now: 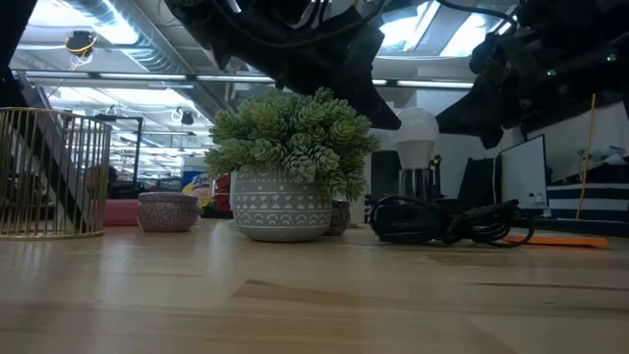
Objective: Screw lightbulb
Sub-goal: Insert the lightbulb into the silver desk lamp
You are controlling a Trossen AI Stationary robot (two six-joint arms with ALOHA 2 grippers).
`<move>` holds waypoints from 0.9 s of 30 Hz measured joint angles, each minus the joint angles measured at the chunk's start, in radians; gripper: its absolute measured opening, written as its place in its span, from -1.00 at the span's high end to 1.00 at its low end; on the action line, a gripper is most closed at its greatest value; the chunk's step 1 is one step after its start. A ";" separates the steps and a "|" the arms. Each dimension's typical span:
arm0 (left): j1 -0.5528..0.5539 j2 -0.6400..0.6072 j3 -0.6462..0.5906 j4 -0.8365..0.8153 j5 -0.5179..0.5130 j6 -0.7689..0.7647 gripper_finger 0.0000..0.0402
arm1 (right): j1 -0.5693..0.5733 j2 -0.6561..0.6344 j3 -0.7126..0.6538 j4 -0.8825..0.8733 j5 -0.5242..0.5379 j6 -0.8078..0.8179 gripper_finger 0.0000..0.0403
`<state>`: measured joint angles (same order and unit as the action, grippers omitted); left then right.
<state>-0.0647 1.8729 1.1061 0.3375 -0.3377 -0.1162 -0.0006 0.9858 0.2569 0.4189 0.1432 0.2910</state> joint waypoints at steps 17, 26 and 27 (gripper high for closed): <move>0.002 0.001 0.000 -0.012 -0.126 -0.033 0.99 | 0.002 0.001 0.000 -0.004 -0.162 0.000 0.75; 0.002 -0.014 0.000 -0.006 -0.251 0.017 0.99 | 0.001 -0.076 0.000 0.000 -0.154 -0.009 0.75; 0.002 -0.022 0.000 -0.006 -0.254 0.021 0.99 | 0.001 -0.094 0.000 -0.001 -0.152 -0.011 0.75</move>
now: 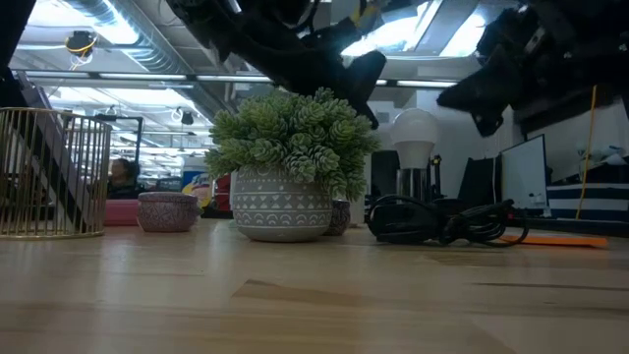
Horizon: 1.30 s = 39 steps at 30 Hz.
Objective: Screw lightbulb
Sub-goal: Insert the lightbulb into the silver desk lamp
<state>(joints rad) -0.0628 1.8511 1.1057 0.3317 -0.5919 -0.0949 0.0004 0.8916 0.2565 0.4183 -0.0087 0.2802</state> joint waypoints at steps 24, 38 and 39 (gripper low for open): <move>-0.041 -0.038 0.001 0.020 0.357 -0.070 0.99 | -0.001 -0.095 -0.002 -0.132 0.315 -0.084 0.75; -0.034 0.037 0.001 0.097 0.352 -0.064 0.99 | -0.001 0.099 -0.004 0.019 0.278 -0.081 0.75; -0.033 0.037 0.001 0.097 0.332 -0.064 0.99 | 0.000 0.109 -0.004 0.030 0.277 -0.079 0.75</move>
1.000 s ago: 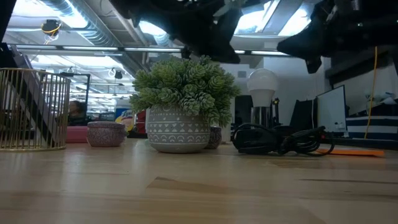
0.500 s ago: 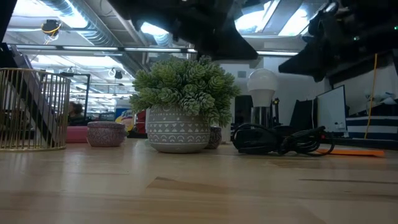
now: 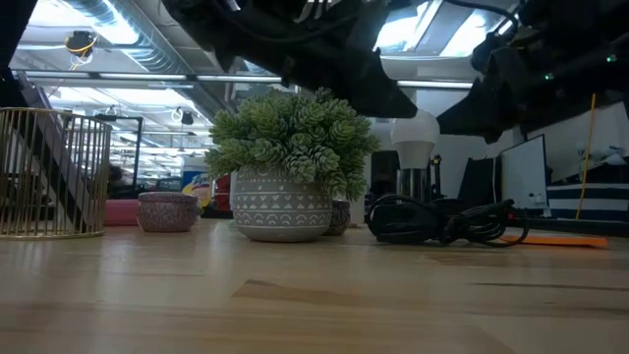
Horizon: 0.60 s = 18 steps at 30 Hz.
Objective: Screw lightbulb
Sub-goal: Insert the lightbulb into the silver desk lamp
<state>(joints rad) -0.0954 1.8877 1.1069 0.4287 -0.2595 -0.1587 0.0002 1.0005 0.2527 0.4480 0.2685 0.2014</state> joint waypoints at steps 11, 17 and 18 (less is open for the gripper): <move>0.018 0.000 0.000 -0.014 -0.081 -0.026 0.99 | -0.001 0.012 0.000 0.007 -0.087 0.030 0.75; 0.019 0.000 0.000 -0.027 -0.090 -0.025 0.99 | -0.002 0.012 0.000 0.004 -0.120 0.033 0.75; 0.019 0.000 0.000 -0.029 -0.099 -0.026 0.99 | -0.002 0.011 0.000 0.003 -0.127 0.035 0.75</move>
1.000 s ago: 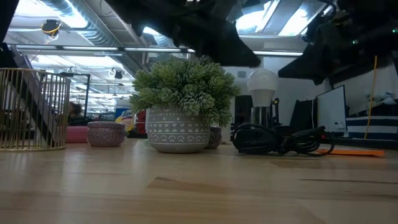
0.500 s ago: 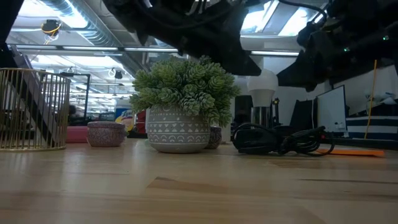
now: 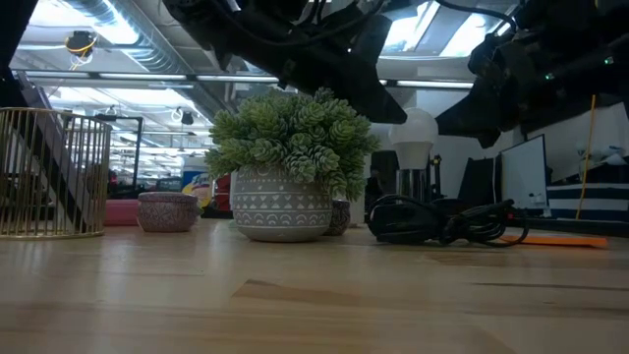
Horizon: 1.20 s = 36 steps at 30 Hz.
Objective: Screw lightbulb
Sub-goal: Insert the lightbulb into the silver desk lamp
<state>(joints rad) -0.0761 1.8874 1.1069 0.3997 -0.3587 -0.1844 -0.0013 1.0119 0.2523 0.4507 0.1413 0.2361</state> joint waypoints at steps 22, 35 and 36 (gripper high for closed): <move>0.006 0.001 -0.002 -0.069 -0.190 -0.063 0.99 | 0.003 -0.005 0.000 0.021 -0.195 0.006 0.75; -0.031 -0.124 0.000 -0.070 -0.239 0.116 0.99 | 0.002 -0.195 0.045 0.029 -0.034 -0.096 0.75; -0.038 -0.126 0.000 -0.068 -0.222 0.129 0.99 | 0.002 -0.205 0.045 0.015 0.017 -0.108 0.75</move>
<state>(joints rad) -0.1144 1.7617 1.1065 0.3319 -0.5808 -0.0558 0.0002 0.8069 0.2970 0.4660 0.1582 0.1281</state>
